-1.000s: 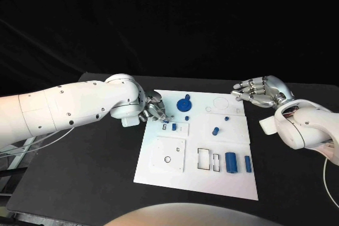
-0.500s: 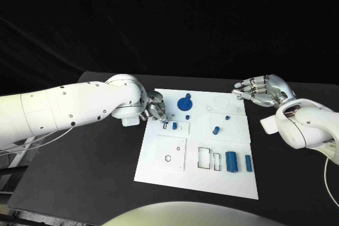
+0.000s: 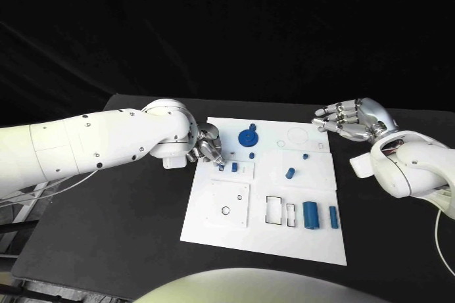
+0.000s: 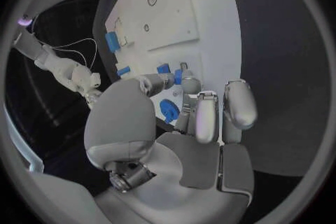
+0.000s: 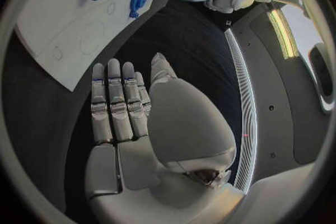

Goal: Assemble the parts on the task board

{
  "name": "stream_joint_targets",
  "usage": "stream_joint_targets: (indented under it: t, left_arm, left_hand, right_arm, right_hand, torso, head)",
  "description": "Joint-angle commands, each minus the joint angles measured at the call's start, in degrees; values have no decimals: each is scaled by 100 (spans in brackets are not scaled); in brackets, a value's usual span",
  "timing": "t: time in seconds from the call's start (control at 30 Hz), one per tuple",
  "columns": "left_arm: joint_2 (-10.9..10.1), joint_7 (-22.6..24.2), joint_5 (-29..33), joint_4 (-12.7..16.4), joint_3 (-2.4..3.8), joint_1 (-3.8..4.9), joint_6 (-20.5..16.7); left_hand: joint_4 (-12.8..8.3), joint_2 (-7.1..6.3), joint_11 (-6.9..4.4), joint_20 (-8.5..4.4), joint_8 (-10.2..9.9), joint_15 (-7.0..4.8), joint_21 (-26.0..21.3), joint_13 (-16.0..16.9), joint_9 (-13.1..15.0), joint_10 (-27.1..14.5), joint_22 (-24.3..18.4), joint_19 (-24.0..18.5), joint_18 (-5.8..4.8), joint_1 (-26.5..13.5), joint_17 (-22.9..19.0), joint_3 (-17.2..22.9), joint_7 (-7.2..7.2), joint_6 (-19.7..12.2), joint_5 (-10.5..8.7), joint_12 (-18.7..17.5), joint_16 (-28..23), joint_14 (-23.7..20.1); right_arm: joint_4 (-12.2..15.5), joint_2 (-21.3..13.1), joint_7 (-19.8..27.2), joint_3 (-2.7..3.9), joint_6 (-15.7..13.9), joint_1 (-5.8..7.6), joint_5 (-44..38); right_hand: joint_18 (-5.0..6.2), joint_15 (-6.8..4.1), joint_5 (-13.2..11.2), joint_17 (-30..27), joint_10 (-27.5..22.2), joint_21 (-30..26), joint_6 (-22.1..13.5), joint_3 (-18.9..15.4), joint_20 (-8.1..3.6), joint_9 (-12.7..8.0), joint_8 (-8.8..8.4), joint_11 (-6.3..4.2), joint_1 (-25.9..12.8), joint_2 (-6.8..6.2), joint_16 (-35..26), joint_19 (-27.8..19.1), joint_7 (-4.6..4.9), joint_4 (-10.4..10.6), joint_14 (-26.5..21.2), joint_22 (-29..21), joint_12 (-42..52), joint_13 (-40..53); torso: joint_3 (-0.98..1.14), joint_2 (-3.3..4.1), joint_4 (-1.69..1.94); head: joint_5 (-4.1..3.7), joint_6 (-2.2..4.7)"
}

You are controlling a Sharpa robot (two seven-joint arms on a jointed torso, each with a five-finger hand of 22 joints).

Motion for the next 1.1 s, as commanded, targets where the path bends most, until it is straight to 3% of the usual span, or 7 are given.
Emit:
stream_joint_targets:
  t: [0.03, 1.1]
  left_arm:
    - [7, 14, -49, 10, -9, -9, 126]
    - [-9, -4, -310, 68, -42, -69, 65]
  left_hand:
    - [-1276, 55, 6, -19, 4, -56, 33, 16, 6, 44, 15, 36, -105, 0, 268, 1241, 6, 38, 33, 34, 13, 275]
    - [-1286, 48, -3, -24, 4, -62, 48, 102, 9, 102, 36, 45, -108, -27, 268, 1234, -3, 65, 113, 83, 13, 275]
  right_arm:
    - [4, 4, 73, 1, 24, -2, 0]
    - [-2, 6, 73, 1, 49, -2, 32]
  right_hand:
    - [35, 36, 5, -8, -15, -33, 4, -11, 3, -7, -21, 42, -28, -4, -20, -21, 53, -8, -9, -9, -36, -6]
    - [35, 39, 4, -18, -19, -31, 2, -10, 6, -10, -26, 45, -32, -1, -30, -27, 57, -7, -11, -22, -40, -10]
  torso:
    - [3, 1, 0]
    - [4, 0, -2]
  head:
    - [-2, -10]
    - [3, -33]
